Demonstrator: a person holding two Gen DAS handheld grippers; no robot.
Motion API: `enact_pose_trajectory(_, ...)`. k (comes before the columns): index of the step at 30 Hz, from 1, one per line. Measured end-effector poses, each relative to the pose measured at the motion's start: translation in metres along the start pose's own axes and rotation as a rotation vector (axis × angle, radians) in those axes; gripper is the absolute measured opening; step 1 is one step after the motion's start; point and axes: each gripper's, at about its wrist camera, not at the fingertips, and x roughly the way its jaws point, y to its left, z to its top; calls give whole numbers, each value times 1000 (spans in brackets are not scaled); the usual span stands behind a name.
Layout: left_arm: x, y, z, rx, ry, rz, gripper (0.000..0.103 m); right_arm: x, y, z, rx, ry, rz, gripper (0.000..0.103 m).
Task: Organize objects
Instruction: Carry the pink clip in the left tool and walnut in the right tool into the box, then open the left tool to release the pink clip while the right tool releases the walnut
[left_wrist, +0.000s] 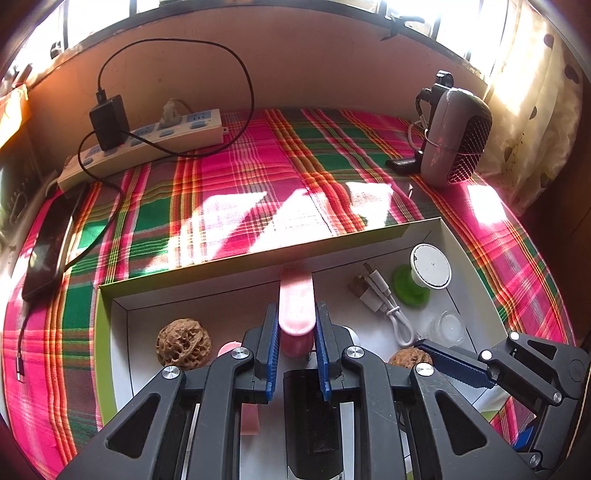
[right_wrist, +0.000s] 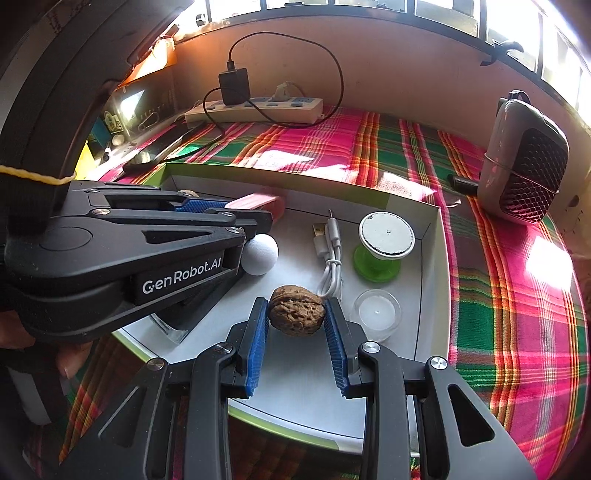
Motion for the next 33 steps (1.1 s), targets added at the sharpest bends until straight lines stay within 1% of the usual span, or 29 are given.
enact_pose_trajectory(8,3,4,0,-18,22,1,16,0,1,1,-1,0,1,32)
enact_pose_trajectory(28,3,2,-1,-12,20,6,16,0,1,3,-4,-1,-7,32)
enact_pose_trajectory(33,2,3,-2,-7,16,30,20,-1,1,2,-2,-6,-20,37)
